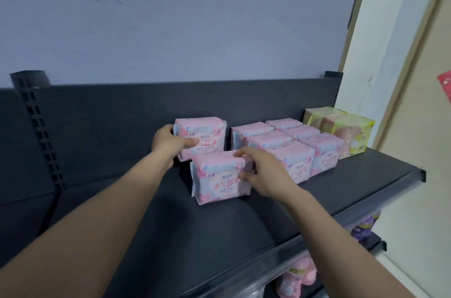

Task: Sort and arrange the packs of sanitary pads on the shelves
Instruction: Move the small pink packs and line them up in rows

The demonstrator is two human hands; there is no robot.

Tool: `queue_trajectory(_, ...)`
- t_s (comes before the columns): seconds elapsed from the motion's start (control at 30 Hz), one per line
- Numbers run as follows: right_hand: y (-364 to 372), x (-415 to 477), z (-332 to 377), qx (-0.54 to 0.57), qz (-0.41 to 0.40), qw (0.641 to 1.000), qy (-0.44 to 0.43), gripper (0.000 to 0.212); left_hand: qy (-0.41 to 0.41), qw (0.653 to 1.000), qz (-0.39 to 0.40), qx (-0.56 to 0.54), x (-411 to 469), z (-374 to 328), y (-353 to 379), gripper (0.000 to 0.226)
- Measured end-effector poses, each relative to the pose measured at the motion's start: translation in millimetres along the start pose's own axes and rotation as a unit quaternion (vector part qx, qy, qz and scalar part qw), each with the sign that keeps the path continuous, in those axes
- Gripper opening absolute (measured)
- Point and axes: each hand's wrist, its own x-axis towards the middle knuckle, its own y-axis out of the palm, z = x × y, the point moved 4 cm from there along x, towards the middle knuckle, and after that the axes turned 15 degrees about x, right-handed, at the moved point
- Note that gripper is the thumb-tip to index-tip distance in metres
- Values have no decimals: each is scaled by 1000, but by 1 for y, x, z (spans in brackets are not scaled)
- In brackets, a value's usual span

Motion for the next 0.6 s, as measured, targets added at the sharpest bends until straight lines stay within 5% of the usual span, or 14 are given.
queue_trajectory(0.6,2,48,-11,-207,-38,977,16,31,-20,993,119,10,18,18,42,22)
